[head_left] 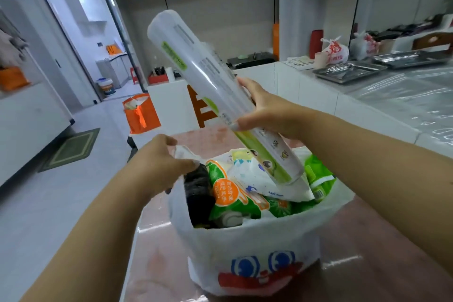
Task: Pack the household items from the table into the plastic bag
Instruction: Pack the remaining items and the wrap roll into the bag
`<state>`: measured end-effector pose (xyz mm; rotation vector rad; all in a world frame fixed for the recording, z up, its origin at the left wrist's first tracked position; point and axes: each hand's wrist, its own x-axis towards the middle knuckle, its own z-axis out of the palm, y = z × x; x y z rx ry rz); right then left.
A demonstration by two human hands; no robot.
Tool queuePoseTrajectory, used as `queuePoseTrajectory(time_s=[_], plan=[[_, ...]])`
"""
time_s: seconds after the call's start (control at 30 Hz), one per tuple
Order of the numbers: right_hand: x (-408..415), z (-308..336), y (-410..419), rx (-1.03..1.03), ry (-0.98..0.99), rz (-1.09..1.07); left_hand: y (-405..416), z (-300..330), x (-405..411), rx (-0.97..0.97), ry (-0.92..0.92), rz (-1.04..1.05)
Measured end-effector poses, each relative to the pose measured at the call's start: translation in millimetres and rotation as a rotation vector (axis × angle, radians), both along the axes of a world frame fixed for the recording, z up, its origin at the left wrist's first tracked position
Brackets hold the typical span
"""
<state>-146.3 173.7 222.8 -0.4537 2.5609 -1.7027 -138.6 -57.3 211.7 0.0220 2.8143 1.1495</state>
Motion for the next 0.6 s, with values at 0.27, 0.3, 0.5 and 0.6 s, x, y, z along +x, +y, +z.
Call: queuePoseTrajectory(time_s=[0.27, 0.3, 0.5, 0.6], plan=[[21.7, 5.1, -13.7, 0.052, 0.016, 0.047, -11.7, 3.0, -0.1, 1.023, -0.108, 0.199], [21.5, 1.9, -14.4, 0.069, -0.002, 0.069, -13.4, 3.3, -0.6, 1.102, -0.144, 0.201], [26.6, -53.3, -2.5, 0.225, -0.222, 0.157, -14.4, 0.1, 0.6, 1.236, -0.219, 0.208], [31.5, -63.2, 0.3, 0.304, -0.213, 0.199, -9.2, 0.5, -1.0, 1.206, -0.219, 0.234]])
